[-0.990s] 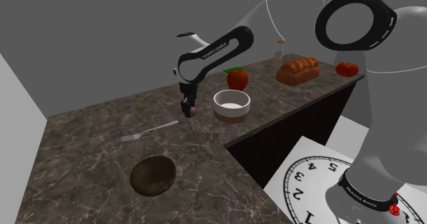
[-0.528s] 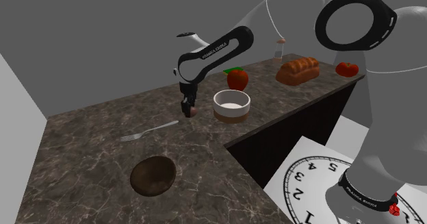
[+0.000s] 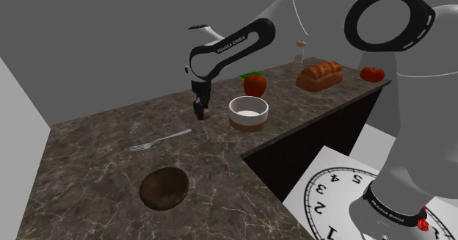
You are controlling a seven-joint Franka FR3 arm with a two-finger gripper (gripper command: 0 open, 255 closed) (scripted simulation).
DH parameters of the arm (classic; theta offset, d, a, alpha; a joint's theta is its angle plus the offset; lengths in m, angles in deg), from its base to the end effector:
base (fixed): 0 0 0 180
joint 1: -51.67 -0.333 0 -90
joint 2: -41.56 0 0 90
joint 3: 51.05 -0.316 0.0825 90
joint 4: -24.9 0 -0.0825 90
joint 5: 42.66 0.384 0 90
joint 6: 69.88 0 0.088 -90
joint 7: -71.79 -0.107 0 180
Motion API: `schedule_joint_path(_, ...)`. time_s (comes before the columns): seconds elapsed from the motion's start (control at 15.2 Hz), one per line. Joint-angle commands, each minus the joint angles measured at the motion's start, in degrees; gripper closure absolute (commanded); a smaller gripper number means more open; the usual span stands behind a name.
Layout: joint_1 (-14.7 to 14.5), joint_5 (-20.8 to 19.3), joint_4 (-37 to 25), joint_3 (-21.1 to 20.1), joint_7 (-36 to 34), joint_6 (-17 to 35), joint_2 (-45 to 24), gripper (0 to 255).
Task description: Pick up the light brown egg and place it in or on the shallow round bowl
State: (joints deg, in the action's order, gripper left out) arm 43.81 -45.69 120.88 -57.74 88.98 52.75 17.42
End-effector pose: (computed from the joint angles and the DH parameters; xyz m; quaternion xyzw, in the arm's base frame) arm 0.6517 0.1582 0.3649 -0.9594 -0.2812 -0.0235 0.0006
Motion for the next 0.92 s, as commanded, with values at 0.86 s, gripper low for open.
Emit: schedule_joint_path(0.86,0.1,0.6,-6.9,-0.2,0.4,-10.3,3.4,255)
